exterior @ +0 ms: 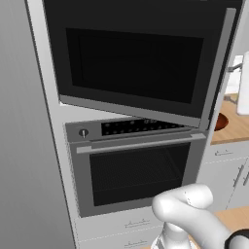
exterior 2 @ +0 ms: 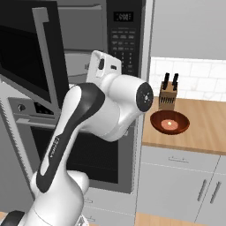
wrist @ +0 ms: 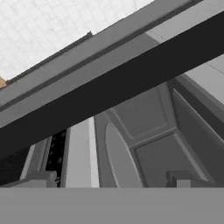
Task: Open the microwave, place the bowl with waffle inside the microwave, then close the microwave door and turn it on.
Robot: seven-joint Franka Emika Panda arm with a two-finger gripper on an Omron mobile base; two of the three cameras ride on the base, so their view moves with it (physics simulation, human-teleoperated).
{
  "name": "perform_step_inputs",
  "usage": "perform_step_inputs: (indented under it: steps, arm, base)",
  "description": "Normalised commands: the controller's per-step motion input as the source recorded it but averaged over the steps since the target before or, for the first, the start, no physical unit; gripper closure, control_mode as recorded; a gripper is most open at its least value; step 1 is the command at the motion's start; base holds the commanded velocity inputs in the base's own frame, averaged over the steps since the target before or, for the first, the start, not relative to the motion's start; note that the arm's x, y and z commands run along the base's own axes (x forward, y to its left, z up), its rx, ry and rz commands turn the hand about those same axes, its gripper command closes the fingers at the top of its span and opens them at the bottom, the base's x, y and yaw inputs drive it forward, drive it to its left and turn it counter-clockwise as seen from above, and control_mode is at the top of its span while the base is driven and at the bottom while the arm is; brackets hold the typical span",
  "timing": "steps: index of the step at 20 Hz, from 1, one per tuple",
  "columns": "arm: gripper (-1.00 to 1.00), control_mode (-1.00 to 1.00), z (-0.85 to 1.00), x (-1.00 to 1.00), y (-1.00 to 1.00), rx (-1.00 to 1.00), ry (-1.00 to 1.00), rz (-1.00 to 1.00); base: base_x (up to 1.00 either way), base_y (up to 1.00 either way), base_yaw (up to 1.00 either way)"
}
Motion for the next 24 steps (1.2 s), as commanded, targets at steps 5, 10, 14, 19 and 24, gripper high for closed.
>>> perform_step_inputs:
  steps: [5,10,14,19,24]
  arm:
    - [-1.00,-1.00,-0.11,0.29,0.00,0.01,-0.09,0.00]
    - [-1.00,-1.00,-0.07,0.34,0.01,0.00,-0.07,0.02]
    - [-1.00,-1.00,-0.02,0.26,0.10,0.00,-0.06,0.03]
    - [-1.00,-1.00,-0.03,0.23,0.10,0.00,-0.06,0.04]
    - [-1.00,-1.00,-0.02,0.13,0.20,0.00,-0.06,0.05]
  base:
    - [0.00,0.00,0.00]
    - [0.00,0.00,0.00]
    - [0.00,0.00,0.00]
    - [0.00,0.00,0.00]
    - [0.00,0.00,0.00]
